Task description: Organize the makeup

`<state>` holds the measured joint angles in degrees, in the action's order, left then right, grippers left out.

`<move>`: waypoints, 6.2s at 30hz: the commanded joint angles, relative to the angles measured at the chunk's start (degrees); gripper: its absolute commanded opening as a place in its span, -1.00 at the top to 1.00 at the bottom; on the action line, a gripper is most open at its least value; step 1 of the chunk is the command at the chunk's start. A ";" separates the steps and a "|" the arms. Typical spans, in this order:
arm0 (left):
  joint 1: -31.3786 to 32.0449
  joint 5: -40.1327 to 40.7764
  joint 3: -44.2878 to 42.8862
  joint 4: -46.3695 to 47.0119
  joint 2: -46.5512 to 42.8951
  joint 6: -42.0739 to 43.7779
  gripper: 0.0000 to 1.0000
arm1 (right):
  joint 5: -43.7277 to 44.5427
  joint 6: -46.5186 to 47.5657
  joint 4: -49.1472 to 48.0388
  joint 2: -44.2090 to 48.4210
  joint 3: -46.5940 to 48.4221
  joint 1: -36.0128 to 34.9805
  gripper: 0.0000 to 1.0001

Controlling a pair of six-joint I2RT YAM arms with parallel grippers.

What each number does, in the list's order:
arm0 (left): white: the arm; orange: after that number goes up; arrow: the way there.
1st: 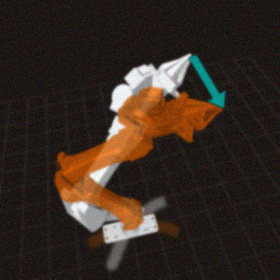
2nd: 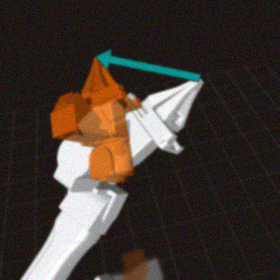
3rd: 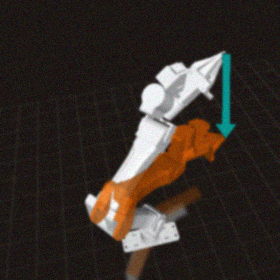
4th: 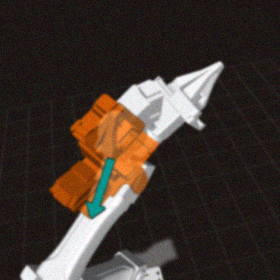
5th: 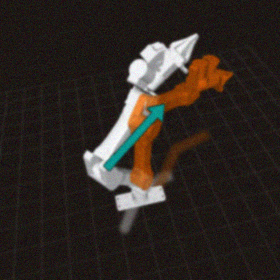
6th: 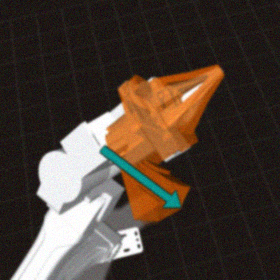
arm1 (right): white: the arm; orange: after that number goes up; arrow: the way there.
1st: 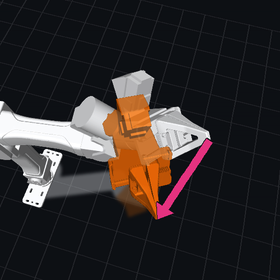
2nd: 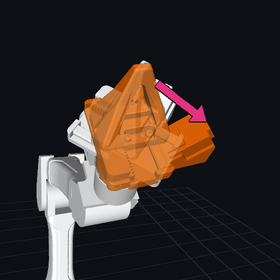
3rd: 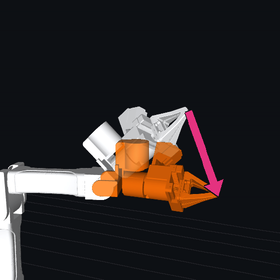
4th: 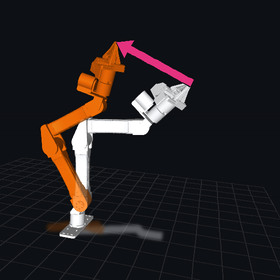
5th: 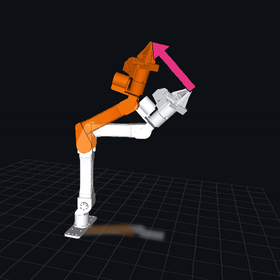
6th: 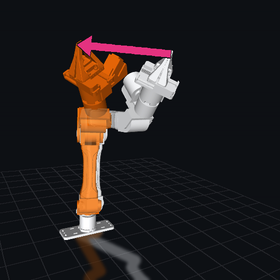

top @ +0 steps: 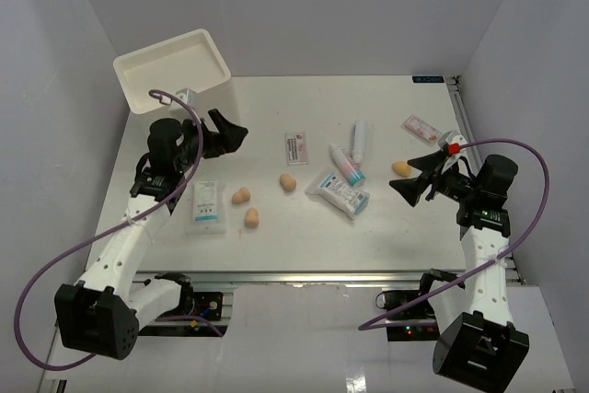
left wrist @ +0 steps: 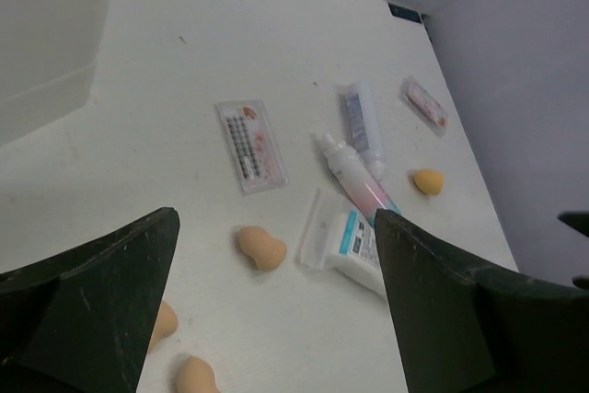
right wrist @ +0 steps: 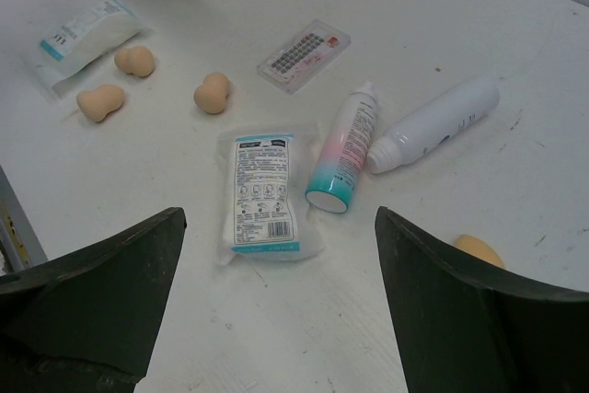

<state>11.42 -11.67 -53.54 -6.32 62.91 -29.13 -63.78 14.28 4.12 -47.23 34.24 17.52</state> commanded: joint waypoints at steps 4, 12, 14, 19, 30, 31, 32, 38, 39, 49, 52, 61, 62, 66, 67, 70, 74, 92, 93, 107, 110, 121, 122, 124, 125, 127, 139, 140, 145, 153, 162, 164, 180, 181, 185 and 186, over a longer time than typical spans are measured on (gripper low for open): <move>-0.08 29.99 -17.52 -18.27 11.80 -1.39 -0.79 | 1.51 -1.95 -1.96 0.12 0.17 0.06 -0.80; -0.08 38.69 -22.57 -17.98 18.56 2.31 -0.64 | 2.17 -3.11 -2.36 -0.50 0.08 0.06 -0.80; -0.11 39.45 -23.95 -17.88 20.89 2.78 -0.61 | 2.26 -3.17 -2.47 -0.47 0.01 0.06 -0.80; -0.13 43.09 -26.59 -16.88 25.35 3.73 -0.60 | 2.52 -3.47 -2.62 -0.63 -0.09 0.06 -0.80; -0.09 45.25 -29.50 -15.99 30.33 3.73 -0.28 | 3.14 -3.64 -2.89 -1.03 -0.23 0.06 -0.80; -0.16 45.32 -29.27 -15.84 30.26 3.81 -0.25 | 3.14 -3.64 -2.89 -1.03 -0.23 0.06 -0.80; -0.12 45.42 -29.02 -15.59 30.16 3.81 -0.19 | 3.09 -3.69 -2.89 -1.03 -0.23 0.06 -0.80; -0.08 44.76 -27.70 -14.77 29.04 3.99 0.35 | 3.04 -3.82 -2.89 -1.20 -0.23 0.06 -0.80; -0.08 44.51 -27.47 -14.77 28.55 3.99 0.45 | 2.98 -3.82 -2.89 -1.20 -0.23 0.06 -0.80; 0.33 34.01 -18.95 -15.17 20.90 1.07 0.99 | 3.05 -3.91 -2.89 -1.25 -0.23 0.10 -0.80; 1.62 31.00 -15.38 -15.54 17.39 -0.41 1.00 | 3.10 -3.86 -2.89 -1.33 -0.23 0.10 -0.80; 5.05 22.67 -5.50 -16.21 7.51 -5.06 1.00 | 3.05 -3.90 -2.93 -1.42 -0.31 0.06 -0.80; 5.41 22.01 -4.86 -16.30 6.79 -5.34 1.00 | 3.05 -3.91 -2.96 -1.45 -0.31 0.06 -0.80; 5.72 21.67 -2.63 -16.68 4.29 -5.59 1.00 | 2.90 -3.84 -2.91 -1.64 -0.31 0.06 -0.80; 5.72 21.89 -2.38 -16.73 3.97 -5.54 0.95 | 2.83 -3.79 -2.89 -1.67 -0.34 0.06 -0.80; 5.72 22.47 -2.27 -17.13 3.71 -5.16 0.56 | 2.61 -3.73 -2.89 -1.73 -0.40 0.06 -0.81; 5.78 18.96 -2.71 -17.29 3.25 -3.51 -0.12 | 2.18 -3.30 -2.83 -1.73 -0.49 0.12 -0.80; 8.49 -15.73 0.92 -15.24 1.85 16.72 -0.83 | -7.40 7.74 2.04 -1.36 -0.27 0.06 -0.81; 9.51 -15.29 1.23 -15.55 2.52 17.59 -0.82 | -8.07 8.57 2.30 -1.31 -0.37 0.06 -0.81; 26.03 22.99 -0.32 -21.47 13.97 22.04 0.02 | -9.52 11.56 3.12 -1.58 -0.93 0.09 -0.88; 26.92 27.92 -1.11 -21.80 16.50 21.64 0.03 | -9.43 11.53 3.09 -1.64 -0.89 0.06 -0.87; 27.34 36.95 -3.04 -21.72 23.75 19.24 -0.05 | -9.58 11.30 3.09 -1.82 -0.84 0.06 -0.83; 27.29 37.73 -3.12 -21.72 24.36 18.99 -0.06 | -9.61 11.30 3.09 -1.82 -0.84 0.06 -0.83; 27.33 39.10 -3.23 -21.88 25.92 18.68 -0.08 | -9.69 11.22 3.09 -1.82 -0.76 0.14 -0.82; 27.34 39.26 -3.28 -21.89 26.77 18.54 -0.08 | -9.78 11.17 3.09 -1.77 -0.75 0.10 -0.82; 27.28 39.77 -3.51 -21.89 28.77 18.05 -0.09 | -9.99 11.12 3.09 -1.73 -0.75 0.12 -0.82; 27.34 41.24 -4.38 -21.54 30.44 16.73 0.52 | -10.49 10.95 3.09 -1.55 -0.66 0.06 -0.81; 27.41 40.87 -4.45 -21.54 29.48 16.80 0.61 | -10.49 10.95 3.09 -1.55 -0.66 0.06 -0.80; 28.49 34.83 -4.82 -21.09 23.71 17.27 0.92 | -10.40 10.95 3.18 -1.55 -0.66 0.06 -0.81; 29.18 21.11 -6.96 -17.55 4.48 18.40 1.00 | -10.81 11.36 3.43 -1.48 -0.66 0.06 -0.81; 18.58 22.90 -17.28 -16.34 3.17 18.83 1.00 | -11.27 12.08 3.97 -1.71 -0.73 0.06 -0.80; 12.20 21.03 -19.34 -16.66 5.31 18.40 1.00 | -11.36 12.09 4.06 -1.82 -0.75 0.06 -0.80; 1.85 19.65 -24.42 -14.51 15.74 18.75 -0.24 | -9.84 18.26 9.35 -5.01 1.75 -4.41 -0.82; 1.85 19.22 -24.20 -14.58 15.19 18.75 -0.35 | -6.57 18.65 10.07 -5.98 3.04 -6.90 -0.82; 1.85 15.67 -23.14 -14.90 12.50 17.88 -0.61 | 4.94 21.44 13.04 -12.07 9.20 -18.96 -0.83; 1.85 14.05 -22.77 -15.03 11.67 17.54 -0.64 | 7.47 22.07 13.94 -14.43 11.09 -22.75 -0.83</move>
<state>13.26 8.09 -76.14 -21.78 80.19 -10.57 -67.99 31.79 13.81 -55.25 36.94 6.77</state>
